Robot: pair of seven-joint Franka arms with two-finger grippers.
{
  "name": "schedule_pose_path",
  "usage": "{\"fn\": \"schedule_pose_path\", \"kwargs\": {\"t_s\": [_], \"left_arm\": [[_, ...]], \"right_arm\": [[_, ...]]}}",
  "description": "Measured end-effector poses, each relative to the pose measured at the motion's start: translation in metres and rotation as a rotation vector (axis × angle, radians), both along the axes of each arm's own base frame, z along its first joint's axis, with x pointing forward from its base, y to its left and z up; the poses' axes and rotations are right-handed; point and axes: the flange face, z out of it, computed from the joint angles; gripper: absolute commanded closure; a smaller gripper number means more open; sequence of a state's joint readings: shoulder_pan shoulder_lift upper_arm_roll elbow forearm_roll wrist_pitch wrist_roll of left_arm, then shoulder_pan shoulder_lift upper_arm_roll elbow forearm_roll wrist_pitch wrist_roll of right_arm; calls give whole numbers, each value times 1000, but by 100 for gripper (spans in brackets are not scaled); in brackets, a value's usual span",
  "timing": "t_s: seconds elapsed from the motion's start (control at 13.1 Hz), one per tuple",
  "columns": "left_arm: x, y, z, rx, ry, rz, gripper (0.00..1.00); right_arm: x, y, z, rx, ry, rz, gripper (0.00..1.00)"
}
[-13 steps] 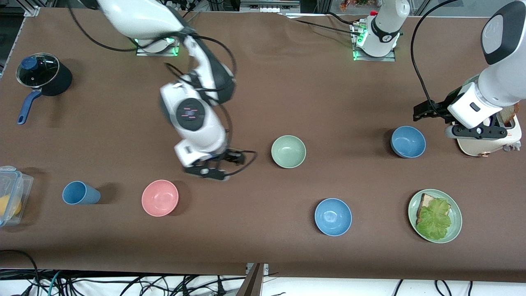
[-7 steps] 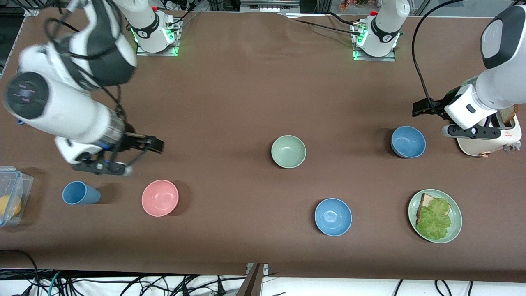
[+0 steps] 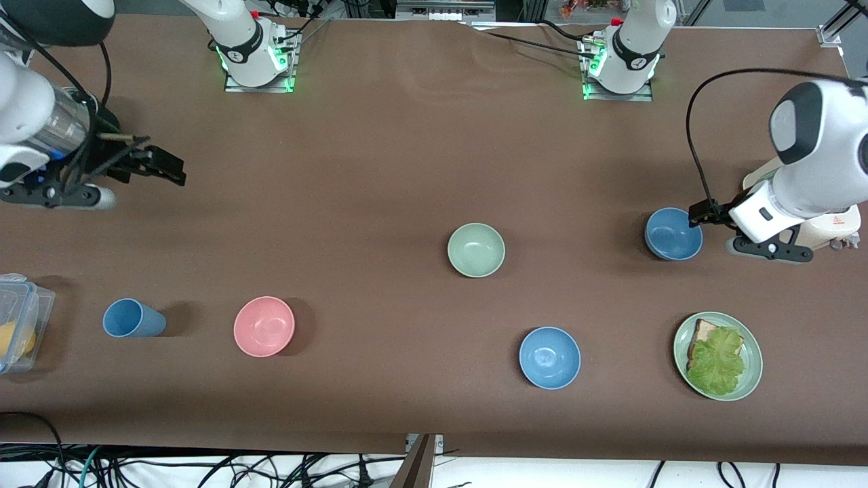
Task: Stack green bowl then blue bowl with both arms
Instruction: 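Raise the right gripper to rest while the left gripper grasps the blue bowl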
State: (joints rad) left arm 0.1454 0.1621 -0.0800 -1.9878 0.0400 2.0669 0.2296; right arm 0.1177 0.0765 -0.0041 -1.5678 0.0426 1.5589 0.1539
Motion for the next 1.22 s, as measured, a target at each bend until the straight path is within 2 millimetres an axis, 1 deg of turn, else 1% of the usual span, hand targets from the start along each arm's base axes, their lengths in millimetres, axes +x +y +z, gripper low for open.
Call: {"fn": "schedule_pose_path", "kwargs": {"t_s": [0.15,0.3,0.38,0.53,0.69,0.76,0.84,0.91,0.99,1.07,1.22], "left_arm": [[-7,20,-39,-7,-46,-53,1],[-9,46,-73,-12,-73,-88,1],[-9,54,-89,-16,-66,-90,1],[-14,62,-117,-29,-31,-84,1],[-24,60,-139,-41,15,-86,3],[-30,58,-148,-48,35,-100,26],[-35,58,-156,-55,52,-115,44],[-39,62,-165,-62,68,-123,76],[-41,67,-172,-69,76,-139,99],[-42,71,-176,-74,75,-164,100],[-39,76,-174,-76,62,-198,100]], "right_arm": [[-2,-12,2,3,-11,6,0],[0,-13,1,3,-14,10,0],[0,-13,0,2,-15,10,0],[1,-13,1,-7,-22,12,0],[2,-14,2,-13,-31,13,0],[3,-14,5,-13,-38,15,0],[3,-14,8,-13,-44,15,0],[3,-14,11,-16,-53,16,0],[4,-15,15,-24,-63,17,0],[4,-15,18,-31,-70,18,0],[4,-14,20,-32,-75,21,0]]}}
